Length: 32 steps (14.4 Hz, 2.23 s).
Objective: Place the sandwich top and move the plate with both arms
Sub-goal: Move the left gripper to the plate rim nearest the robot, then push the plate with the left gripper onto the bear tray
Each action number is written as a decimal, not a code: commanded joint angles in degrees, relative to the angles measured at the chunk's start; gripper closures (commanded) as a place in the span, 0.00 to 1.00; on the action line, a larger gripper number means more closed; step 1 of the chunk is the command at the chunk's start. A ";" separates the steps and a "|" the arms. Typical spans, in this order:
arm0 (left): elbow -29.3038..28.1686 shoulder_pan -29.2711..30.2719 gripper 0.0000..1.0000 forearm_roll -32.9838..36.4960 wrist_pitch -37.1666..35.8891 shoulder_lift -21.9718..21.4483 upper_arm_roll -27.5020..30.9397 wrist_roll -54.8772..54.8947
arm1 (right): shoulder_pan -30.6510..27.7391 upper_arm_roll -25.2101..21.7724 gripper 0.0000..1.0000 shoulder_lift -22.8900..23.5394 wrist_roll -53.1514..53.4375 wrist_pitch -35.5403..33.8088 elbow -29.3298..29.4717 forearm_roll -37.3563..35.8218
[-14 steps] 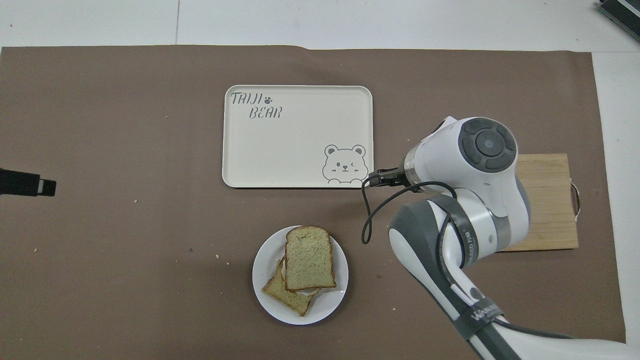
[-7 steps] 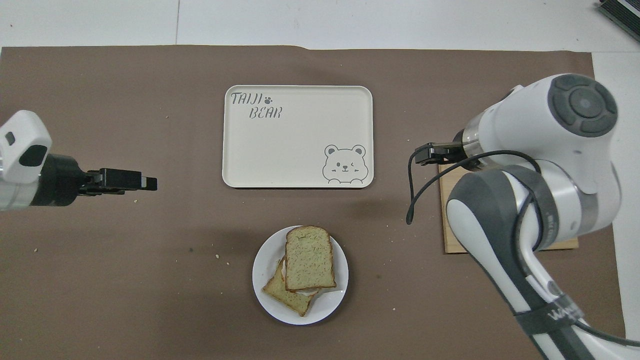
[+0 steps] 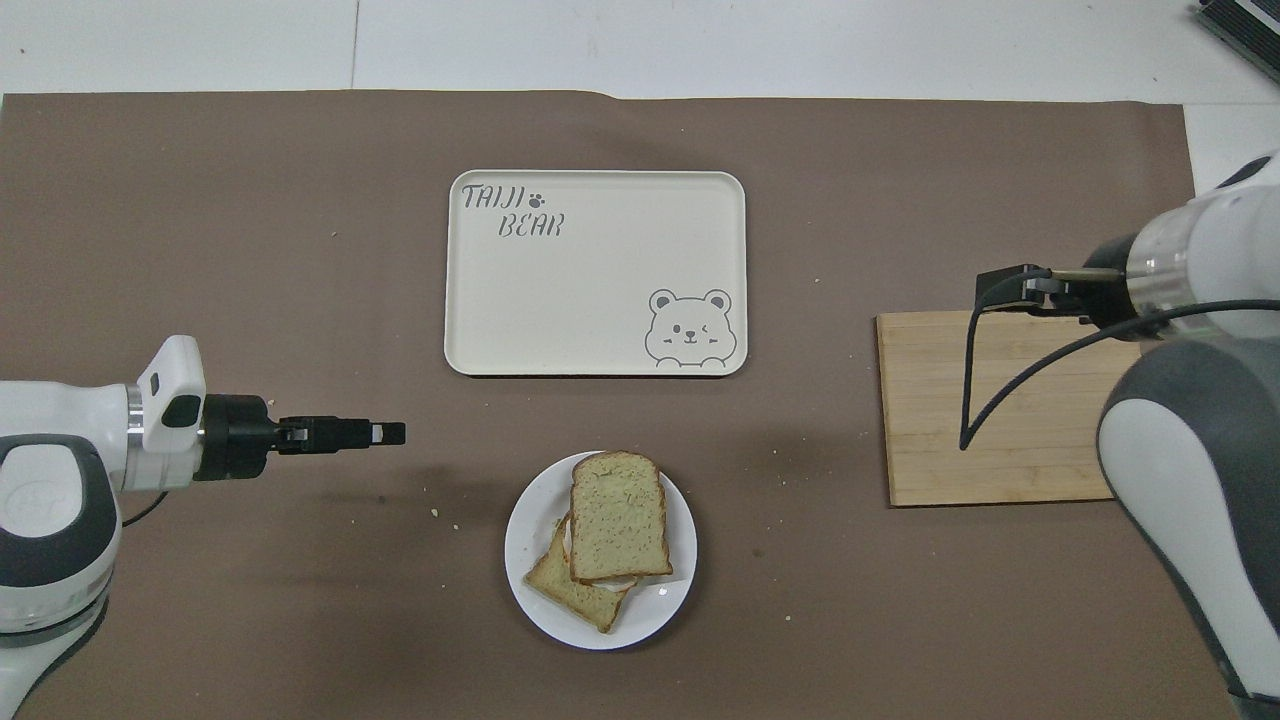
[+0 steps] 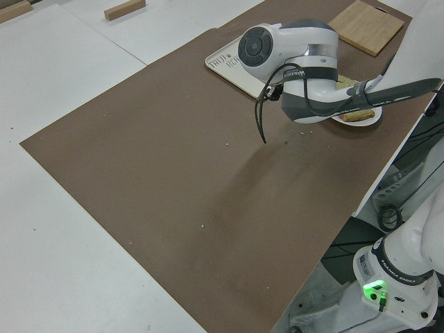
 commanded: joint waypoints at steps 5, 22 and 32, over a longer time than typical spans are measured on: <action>-8.54 -2.57 0.48 -12.38 1.69 1.32 0.39 13.58 | -4.33 -0.77 0.00 -1.14 -6.87 -11.68 7.90 -1.56; -14.97 -19.72 0.64 -33.75 16.02 5.72 0.31 26.42 | -4.51 -1.22 0.00 -4.13 -8.01 -19.44 9.15 -2.18; -15.41 -25.35 1.00 -34.46 20.06 5.72 0.39 26.60 | -4.07 -1.75 0.00 -5.01 -10.47 -18.47 8.62 -1.13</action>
